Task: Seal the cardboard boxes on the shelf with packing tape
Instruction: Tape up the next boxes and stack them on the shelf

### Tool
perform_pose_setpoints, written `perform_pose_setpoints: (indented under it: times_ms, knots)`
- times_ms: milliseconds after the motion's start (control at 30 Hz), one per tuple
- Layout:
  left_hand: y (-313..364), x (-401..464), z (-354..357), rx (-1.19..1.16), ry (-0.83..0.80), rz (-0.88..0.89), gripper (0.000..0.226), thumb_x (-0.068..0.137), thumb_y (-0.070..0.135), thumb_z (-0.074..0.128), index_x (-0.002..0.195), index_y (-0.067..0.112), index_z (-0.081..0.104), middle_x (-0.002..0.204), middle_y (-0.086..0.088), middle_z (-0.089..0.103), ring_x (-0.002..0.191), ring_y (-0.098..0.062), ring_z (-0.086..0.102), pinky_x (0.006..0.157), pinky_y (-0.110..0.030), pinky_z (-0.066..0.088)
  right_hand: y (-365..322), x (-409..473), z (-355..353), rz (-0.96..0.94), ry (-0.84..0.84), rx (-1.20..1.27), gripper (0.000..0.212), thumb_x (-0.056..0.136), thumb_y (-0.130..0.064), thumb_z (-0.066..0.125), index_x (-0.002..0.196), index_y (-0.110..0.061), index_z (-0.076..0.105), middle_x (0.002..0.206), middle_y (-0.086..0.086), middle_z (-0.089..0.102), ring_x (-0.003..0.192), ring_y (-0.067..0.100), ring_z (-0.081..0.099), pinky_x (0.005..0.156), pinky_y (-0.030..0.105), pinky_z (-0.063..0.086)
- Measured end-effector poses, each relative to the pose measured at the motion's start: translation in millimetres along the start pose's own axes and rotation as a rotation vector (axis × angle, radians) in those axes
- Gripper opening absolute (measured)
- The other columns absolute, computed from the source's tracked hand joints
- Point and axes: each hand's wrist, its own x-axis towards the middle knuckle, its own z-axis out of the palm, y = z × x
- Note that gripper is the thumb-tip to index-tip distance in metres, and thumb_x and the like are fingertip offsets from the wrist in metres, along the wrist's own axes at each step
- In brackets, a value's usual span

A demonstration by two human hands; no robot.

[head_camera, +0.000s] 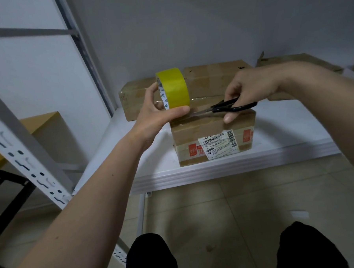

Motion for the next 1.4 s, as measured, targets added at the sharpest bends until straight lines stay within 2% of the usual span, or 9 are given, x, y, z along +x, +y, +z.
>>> perform_pose_setpoints:
  times_ms: [200, 367, 533, 700, 800, 900, 1000, 1267, 1400]
  knots:
    - [4, 0, 0, -0.002, -0.007, 0.005, 0.116, 0.046, 0.032, 0.09, 0.145, 0.027, 0.029, 0.101, -0.004, 0.075, 0.1, -0.026, 0.071, 0.097, -0.046, 0.053, -8, 8, -3, 0.005, -0.056, -0.065, 0.048, 0.049, -0.058, 0.077, 0.073, -0.018, 0.068, 0.07, -0.006, 0.058, 0.075, 0.013, 0.05, 0.069, 0.03, 0.035]
    - [6, 1, -2, -0.058, -0.001, -0.044, 0.116, 0.042, 0.022, 0.091, 0.142, 0.018, 0.032, 0.1, -0.001, 0.073, 0.1, -0.025, 0.071, 0.096, -0.043, 0.054, -16, 15, 1, -0.007, -0.09, -0.06, 0.044, 0.054, -0.054, 0.079, 0.068, -0.016, 0.062, 0.061, -0.002, 0.049, 0.061, 0.013, 0.042, 0.053, 0.025, 0.03]
    - [10, 0, -2, -0.05, -0.023, -0.05, 0.104, 0.054, 0.007, 0.083, 0.143, 0.017, 0.031, 0.109, -0.005, 0.066, 0.103, -0.024, 0.069, 0.098, -0.043, 0.053, -16, 17, 3, -0.008, -0.06, -0.078, 0.041, 0.055, -0.044, 0.084, 0.067, -0.011, 0.065, 0.064, 0.001, 0.055, 0.068, 0.013, 0.047, 0.063, 0.027, 0.034]
    - [12, -1, -2, -0.077, -0.029, -0.048, 0.101, 0.056, 0.007, 0.081, 0.143, 0.016, 0.031, 0.097, 0.001, 0.072, 0.095, -0.021, 0.072, 0.092, -0.038, 0.057, -15, 18, 9, -0.013, 0.009, -0.095, 0.037, 0.057, -0.037, 0.088, 0.06, -0.013, 0.06, 0.064, 0.003, 0.056, 0.073, 0.015, 0.05, 0.07, 0.029, 0.038]
    - [12, 0, -3, -0.091, -0.041, -0.048, 0.106, 0.051, 0.01, 0.087, 0.141, 0.015, 0.032, 0.086, 0.005, 0.076, 0.091, -0.02, 0.073, 0.087, -0.035, 0.058, -19, 17, 8, 0.004, 0.003, -0.12, 0.042, 0.057, -0.046, 0.086, 0.061, -0.015, 0.057, 0.062, -0.001, 0.054, 0.068, 0.013, 0.049, 0.062, 0.025, 0.035]
    - [11, 0, -3, -0.09, -0.045, -0.05, 0.111, 0.044, 0.019, 0.089, 0.14, 0.016, 0.033, 0.09, 0.005, 0.076, 0.095, -0.022, 0.072, 0.088, -0.037, 0.058, -25, 18, 6, 0.034, -0.054, -0.151, 0.047, 0.058, -0.057, 0.079, 0.073, -0.015, 0.063, 0.072, -0.005, 0.062, 0.075, 0.012, 0.056, 0.063, 0.025, 0.036]
    - [8, 0, -2, -0.095, -0.022, -0.044, 0.1, 0.056, 0.009, 0.084, 0.141, 0.015, 0.033, 0.095, 0.006, 0.074, 0.097, -0.017, 0.071, 0.087, -0.035, 0.057, -28, 20, 6, 0.05, -0.084, -0.158, 0.055, 0.057, -0.062, 0.075, 0.086, -0.015, 0.069, 0.085, -0.005, 0.068, 0.086, 0.012, 0.061, 0.067, 0.026, 0.04]
    - [7, 3, -2, -0.048, -0.033, -0.028, 0.112, 0.046, 0.028, 0.089, 0.142, 0.019, 0.033, 0.117, -0.009, 0.068, 0.107, -0.024, 0.069, 0.09, -0.037, 0.056, -29, 21, 6, 0.037, -0.125, -0.153, 0.067, 0.05, -0.065, 0.072, 0.091, -0.011, 0.069, 0.095, 0.003, 0.071, 0.095, 0.018, 0.064, 0.076, 0.028, 0.046]
    - [6, 4, -3, -0.021, -0.044, -0.015, 0.113, 0.047, 0.029, 0.089, 0.144, 0.023, 0.032, 0.113, -0.008, 0.069, 0.104, -0.024, 0.07, 0.086, -0.038, 0.058, -26, 20, -2, 0.029, -0.196, -0.151, 0.05, 0.053, -0.059, 0.071, 0.076, -0.015, 0.065, 0.075, -0.001, 0.069, 0.079, 0.016, 0.064, 0.067, 0.024, 0.046]
